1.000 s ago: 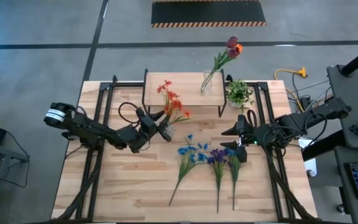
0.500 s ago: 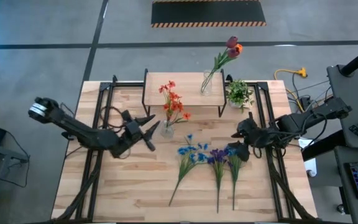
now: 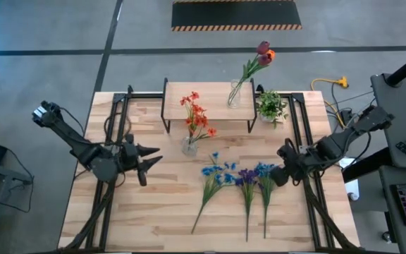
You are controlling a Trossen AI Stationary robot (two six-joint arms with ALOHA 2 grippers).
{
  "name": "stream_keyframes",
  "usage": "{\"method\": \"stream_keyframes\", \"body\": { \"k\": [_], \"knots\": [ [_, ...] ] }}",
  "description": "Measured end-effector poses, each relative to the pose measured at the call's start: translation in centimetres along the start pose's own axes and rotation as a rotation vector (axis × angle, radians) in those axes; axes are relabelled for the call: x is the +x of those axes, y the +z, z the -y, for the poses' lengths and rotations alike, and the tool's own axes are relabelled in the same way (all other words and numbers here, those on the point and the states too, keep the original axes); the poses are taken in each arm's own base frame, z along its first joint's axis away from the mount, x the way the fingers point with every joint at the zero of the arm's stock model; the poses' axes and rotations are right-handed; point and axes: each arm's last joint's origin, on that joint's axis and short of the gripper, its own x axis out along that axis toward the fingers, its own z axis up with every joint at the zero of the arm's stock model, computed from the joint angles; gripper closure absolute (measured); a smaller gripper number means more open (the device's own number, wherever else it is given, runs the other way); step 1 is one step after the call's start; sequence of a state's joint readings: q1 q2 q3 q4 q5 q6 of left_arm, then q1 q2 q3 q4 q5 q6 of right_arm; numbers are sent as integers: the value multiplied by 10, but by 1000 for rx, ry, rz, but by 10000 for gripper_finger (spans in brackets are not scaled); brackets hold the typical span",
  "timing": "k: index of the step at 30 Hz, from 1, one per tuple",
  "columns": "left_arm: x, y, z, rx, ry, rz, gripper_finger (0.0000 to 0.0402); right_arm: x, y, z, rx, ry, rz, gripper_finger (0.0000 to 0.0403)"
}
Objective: Pick and place flowers into a vace then onto a shelf
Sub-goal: Put the right blue flowers into the transparent vase
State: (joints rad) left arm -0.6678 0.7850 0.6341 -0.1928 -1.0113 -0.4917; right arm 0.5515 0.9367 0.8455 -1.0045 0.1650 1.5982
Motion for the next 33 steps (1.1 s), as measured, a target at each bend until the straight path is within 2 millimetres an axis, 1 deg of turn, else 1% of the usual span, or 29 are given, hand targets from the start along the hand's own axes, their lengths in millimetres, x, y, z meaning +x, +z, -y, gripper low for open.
{"method": "stream_keyframes", "body": {
  "k": [3,7,14,18,26,29,33],
  "knots": [
    [0,-8,-3,-1,-22,-75,276,7,-8,-1,94,-62,-48,184],
    [1,-16,-3,46,-25,-133,276,21,-16,-6,190,-136,-49,184],
    [2,-23,-6,131,0,-184,276,56,-23,-13,236,-299,-24,184],
    [0,-24,-10,153,8,-197,276,73,-27,-16,272,-368,-7,184],
    [-6,-20,-17,151,-5,-205,276,103,-33,-22,302,-409,12,184],
    [-8,-19,-20,145,-10,-204,276,111,-35,-21,300,-440,22,185],
    [-10,-16,-23,134,-19,-201,276,118,-36,-20,309,-473,34,198]
  ]
}}
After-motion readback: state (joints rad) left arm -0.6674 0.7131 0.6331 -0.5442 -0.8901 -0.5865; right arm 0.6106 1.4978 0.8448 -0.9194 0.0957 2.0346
